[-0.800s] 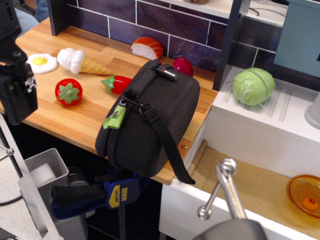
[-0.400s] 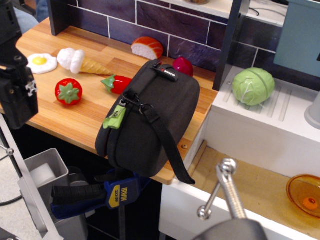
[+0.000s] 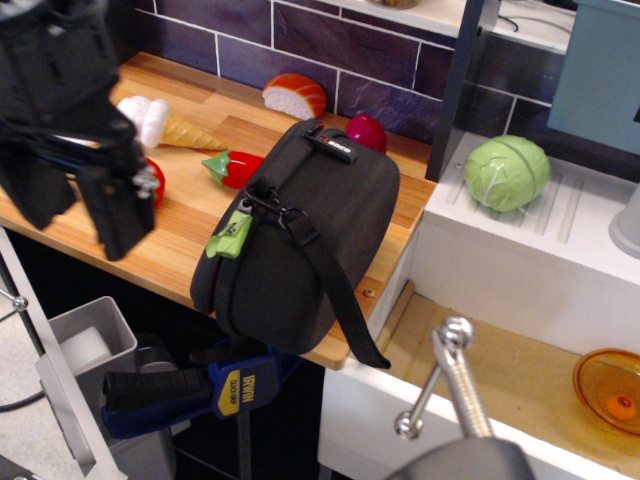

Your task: Zip zipper bag

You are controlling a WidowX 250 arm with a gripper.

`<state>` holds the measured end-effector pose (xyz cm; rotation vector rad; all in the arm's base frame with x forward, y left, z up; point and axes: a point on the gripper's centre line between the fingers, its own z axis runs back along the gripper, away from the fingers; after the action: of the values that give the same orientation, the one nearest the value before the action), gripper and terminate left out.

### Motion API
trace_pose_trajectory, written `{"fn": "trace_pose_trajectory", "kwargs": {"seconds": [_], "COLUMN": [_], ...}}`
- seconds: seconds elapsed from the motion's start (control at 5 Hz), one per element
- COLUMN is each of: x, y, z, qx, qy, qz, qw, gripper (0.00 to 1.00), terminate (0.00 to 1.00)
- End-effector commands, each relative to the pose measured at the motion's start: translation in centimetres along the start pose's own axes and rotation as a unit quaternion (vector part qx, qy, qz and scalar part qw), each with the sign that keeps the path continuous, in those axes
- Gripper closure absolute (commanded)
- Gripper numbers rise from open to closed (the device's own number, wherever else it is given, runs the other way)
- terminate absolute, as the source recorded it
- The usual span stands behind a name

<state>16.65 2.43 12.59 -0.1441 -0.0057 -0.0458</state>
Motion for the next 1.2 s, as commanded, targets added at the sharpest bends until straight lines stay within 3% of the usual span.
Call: {"fn": "trace_pose_trajectory", "kwargs": {"seconds": [0.0, 0.8, 1.0], "x": [2.4, 4.8, 4.8], "y": [-1.8, -4.2, -4.5], "z": [-1.6, -3.1, -3.4], "qx": [-0.011, 0.019, 0.018], "qy": [-0.002, -0.040, -0.046], "qz": [0.016, -0.001, -0.007], "qw": [0.9998, 0.9990, 0.9987], "gripper": [0.00, 0.00, 1.00], "terminate": [0.00, 0.00, 0.00]}}
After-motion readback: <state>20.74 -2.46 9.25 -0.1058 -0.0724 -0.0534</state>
